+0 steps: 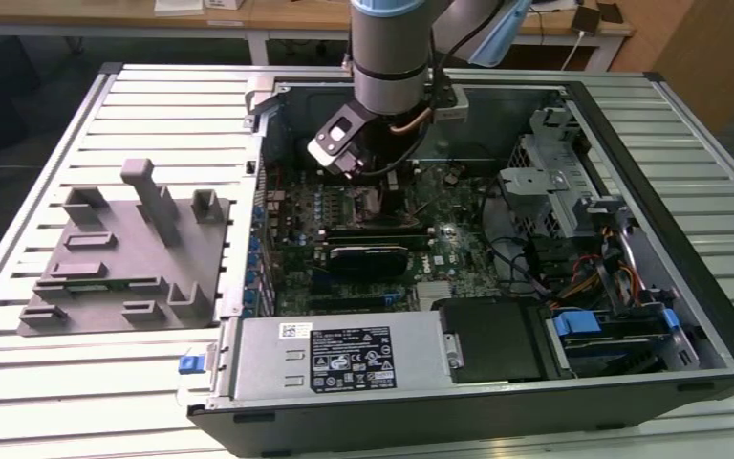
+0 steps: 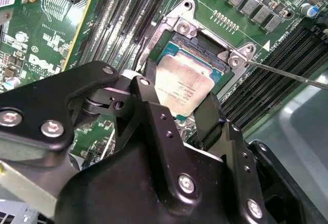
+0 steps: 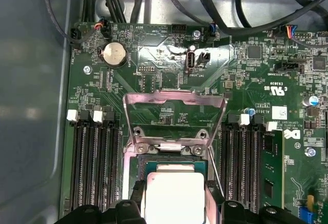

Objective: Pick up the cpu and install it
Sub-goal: 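Place the cpu into insertion slot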

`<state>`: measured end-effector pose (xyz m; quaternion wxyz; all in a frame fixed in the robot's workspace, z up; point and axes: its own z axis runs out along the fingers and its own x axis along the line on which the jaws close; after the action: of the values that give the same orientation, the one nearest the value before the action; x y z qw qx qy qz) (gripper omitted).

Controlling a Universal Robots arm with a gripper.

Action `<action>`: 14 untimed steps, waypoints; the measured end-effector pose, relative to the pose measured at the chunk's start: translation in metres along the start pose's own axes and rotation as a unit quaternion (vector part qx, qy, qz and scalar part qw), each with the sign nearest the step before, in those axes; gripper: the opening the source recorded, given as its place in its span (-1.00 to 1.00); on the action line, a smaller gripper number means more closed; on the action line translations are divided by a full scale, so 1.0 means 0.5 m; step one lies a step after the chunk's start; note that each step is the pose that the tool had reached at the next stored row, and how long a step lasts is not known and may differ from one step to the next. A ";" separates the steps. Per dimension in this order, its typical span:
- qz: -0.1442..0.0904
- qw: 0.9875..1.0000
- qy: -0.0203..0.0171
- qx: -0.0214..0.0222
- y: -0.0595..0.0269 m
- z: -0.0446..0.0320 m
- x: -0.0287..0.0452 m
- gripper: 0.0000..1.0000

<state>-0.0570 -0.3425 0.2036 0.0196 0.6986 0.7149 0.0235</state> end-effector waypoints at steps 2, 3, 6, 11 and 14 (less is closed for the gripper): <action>0.004 1.000 0.000 0.000 0.000 0.002 0.000 0.08; 0.006 1.000 0.000 0.000 -0.001 0.002 0.000 0.08; 0.013 1.000 -0.001 0.000 -0.001 0.004 0.000 0.08; 0.013 1.000 -0.001 0.000 -0.001 0.005 0.000 0.08; 0.013 1.000 -0.001 0.000 -0.002 0.007 0.000 0.08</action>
<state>-0.0577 -0.3425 0.1999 0.0200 0.7080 0.7055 0.0233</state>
